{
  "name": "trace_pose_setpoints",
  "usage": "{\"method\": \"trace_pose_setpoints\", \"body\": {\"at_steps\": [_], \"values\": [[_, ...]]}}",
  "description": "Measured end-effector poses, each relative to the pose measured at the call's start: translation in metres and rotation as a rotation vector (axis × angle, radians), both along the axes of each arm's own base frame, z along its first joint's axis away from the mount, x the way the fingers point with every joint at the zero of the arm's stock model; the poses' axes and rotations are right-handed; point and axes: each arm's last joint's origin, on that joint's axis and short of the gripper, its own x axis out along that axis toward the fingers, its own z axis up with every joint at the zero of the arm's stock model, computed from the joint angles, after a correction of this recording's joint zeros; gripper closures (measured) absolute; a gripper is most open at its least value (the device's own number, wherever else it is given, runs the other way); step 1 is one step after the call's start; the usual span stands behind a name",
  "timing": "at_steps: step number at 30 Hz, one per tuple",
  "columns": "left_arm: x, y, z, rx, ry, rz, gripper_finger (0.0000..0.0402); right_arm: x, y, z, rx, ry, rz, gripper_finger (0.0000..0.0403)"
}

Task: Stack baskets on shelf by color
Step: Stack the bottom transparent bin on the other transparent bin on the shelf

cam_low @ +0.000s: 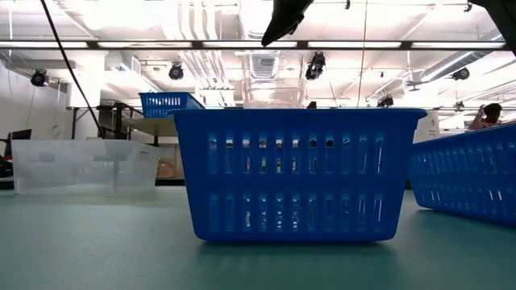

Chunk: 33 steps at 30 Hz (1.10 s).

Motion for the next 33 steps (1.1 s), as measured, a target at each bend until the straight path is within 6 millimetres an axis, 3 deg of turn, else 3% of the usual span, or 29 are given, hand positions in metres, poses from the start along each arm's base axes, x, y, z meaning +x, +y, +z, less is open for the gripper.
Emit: {"method": "trace_pose_setpoints", "body": {"at_steps": [7,12,19,26,29,33], "values": [[0.010,-0.012,-0.007,0.030,0.012,0.004,0.0402,0.002,0.000,0.001,0.024,-0.036,0.069,0.0387],[0.017,-0.021,-0.010,-0.048,-0.051,0.005,0.0402,0.013,-0.008,-0.006,-0.015,-0.114,0.085,0.0394],[0.026,-0.032,-0.017,-0.064,-0.065,0.005,0.0402,0.032,-0.037,-0.047,-0.069,-0.231,0.074,0.0394],[0.032,-0.038,-0.023,-0.077,-0.072,0.003,0.0402,0.024,-0.073,-0.086,0.080,-0.322,0.061,0.0394],[0.032,-0.039,-0.025,-0.074,-0.070,0.003,0.0402,0.020,-0.079,-0.089,0.132,-0.335,0.068,0.0394],[0.033,-0.039,-0.025,-0.085,-0.078,0.003,0.0402,0.016,-0.075,-0.074,0.175,-0.359,0.113,0.0394]]}}
